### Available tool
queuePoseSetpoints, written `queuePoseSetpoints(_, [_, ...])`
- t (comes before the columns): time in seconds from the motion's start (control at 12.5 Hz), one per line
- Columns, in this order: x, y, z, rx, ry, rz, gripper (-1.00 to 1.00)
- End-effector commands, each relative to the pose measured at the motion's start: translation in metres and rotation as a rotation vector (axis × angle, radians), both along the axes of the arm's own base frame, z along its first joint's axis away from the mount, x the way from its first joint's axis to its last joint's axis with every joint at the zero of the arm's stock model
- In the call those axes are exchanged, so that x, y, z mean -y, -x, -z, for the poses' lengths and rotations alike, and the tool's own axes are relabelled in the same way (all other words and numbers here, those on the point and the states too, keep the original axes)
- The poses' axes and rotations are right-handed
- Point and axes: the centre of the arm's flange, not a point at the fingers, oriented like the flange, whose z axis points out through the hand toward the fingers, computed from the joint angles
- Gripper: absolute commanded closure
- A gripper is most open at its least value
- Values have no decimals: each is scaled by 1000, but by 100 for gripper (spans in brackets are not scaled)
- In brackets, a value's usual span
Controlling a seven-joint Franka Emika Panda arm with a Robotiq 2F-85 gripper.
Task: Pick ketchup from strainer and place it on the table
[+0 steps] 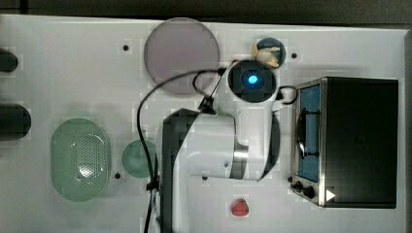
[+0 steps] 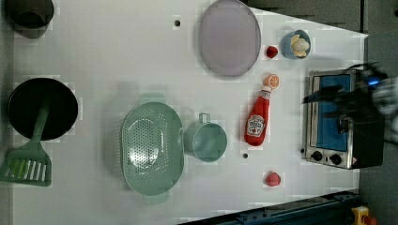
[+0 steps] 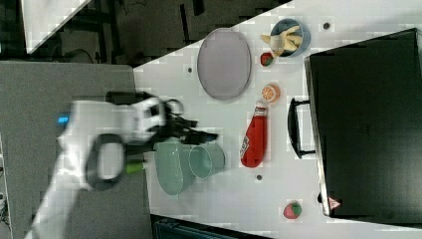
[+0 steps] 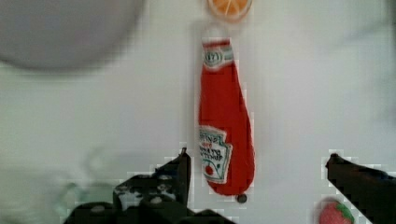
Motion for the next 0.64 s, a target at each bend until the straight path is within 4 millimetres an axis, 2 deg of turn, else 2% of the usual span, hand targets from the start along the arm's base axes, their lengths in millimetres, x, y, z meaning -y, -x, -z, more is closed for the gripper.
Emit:
queuePoseSetpoints(0.08, [-7,-9,-88,82,13,122,-100])
queuePoseSetpoints(0.24, [-7,-15,-134,114,16,156,-100])
queuePoseSetpoints(0.4, [-4,-13,-162,101,19,188,-100])
queuePoseSetpoints(0.64, [-3,-14,-175,125,20,188,-100])
